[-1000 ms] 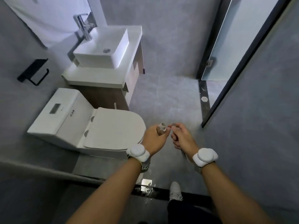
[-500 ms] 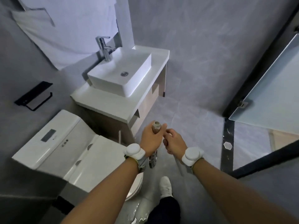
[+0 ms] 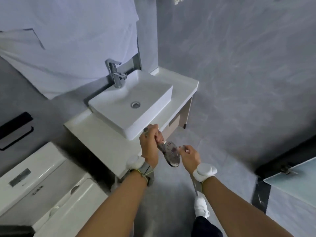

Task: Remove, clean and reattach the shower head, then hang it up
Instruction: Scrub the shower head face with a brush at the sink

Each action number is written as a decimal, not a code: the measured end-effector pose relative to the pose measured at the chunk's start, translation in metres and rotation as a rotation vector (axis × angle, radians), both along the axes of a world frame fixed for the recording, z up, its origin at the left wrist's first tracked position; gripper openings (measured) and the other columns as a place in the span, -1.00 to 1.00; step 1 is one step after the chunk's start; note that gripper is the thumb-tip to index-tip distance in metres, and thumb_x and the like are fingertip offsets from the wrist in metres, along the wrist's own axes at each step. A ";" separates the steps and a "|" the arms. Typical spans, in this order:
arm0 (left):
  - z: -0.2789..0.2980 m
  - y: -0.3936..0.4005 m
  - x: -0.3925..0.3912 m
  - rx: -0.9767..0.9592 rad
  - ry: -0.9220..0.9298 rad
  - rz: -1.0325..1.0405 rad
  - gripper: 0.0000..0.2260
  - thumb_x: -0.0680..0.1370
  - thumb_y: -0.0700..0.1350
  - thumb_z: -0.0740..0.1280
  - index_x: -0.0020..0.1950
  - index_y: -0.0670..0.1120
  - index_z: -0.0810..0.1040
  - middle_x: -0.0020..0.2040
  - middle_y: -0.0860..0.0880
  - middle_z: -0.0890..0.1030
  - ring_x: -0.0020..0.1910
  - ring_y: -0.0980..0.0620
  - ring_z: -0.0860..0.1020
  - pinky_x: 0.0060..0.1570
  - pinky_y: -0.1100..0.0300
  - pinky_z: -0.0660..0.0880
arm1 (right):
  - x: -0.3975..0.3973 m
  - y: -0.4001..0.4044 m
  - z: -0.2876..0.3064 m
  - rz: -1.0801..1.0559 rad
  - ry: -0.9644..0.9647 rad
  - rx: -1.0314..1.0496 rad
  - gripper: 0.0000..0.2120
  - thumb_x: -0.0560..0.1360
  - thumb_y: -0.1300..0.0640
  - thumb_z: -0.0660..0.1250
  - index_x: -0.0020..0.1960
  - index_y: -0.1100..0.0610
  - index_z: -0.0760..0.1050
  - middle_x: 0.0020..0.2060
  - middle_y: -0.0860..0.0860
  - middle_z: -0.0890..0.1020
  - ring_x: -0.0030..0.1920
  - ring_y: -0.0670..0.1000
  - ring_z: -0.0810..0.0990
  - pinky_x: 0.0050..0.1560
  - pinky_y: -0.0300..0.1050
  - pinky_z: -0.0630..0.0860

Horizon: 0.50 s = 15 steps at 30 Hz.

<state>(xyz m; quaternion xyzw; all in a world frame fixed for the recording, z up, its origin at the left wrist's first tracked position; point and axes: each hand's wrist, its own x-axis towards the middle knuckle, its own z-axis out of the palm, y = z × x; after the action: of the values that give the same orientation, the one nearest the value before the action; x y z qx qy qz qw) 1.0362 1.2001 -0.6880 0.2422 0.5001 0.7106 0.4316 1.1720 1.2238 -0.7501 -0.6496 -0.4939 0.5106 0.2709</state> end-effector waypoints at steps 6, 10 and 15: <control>0.003 0.105 -0.004 0.033 -0.263 0.254 -0.70 0.46 -0.16 0.26 -0.45 -0.06 0.29 -0.50 -0.03 0.28 -0.47 0.00 0.26 -0.30 0.13 0.34 | -0.008 0.141 -0.011 0.072 0.063 -0.037 -0.66 0.57 0.01 0.24 0.32 0.08 0.39 0.11 0.11 0.52 -0.01 0.12 0.50 -0.01 -0.03 0.49; 0.010 0.160 -0.012 0.097 -0.449 0.401 -0.75 0.51 -0.19 0.18 -0.37 -0.09 0.30 -0.45 -0.06 0.32 -0.44 -0.05 0.31 -0.15 0.02 0.41 | -0.029 0.220 -0.012 0.190 0.059 -0.087 -0.57 0.59 -0.04 0.20 0.36 0.18 0.35 0.01 0.12 0.50 -0.23 0.08 0.46 -0.38 -0.16 0.35; 0.010 0.200 -0.047 0.034 -0.401 0.391 -0.75 0.55 -0.13 0.15 0.06 -0.19 0.57 -0.04 -0.19 0.70 0.07 -0.20 0.62 0.22 -0.11 0.46 | -0.073 0.288 -0.006 0.197 0.151 -0.223 -0.71 0.61 0.07 0.16 0.23 0.24 0.39 -0.16 0.14 0.50 -0.43 0.03 0.39 -0.55 -0.24 0.29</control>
<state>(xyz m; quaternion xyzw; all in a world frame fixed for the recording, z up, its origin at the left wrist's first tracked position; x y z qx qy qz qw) 0.9896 1.3999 -0.6785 0.0028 0.4302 0.8223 0.3725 1.0986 1.5122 -0.7559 -0.5840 -0.4736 0.6336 0.1822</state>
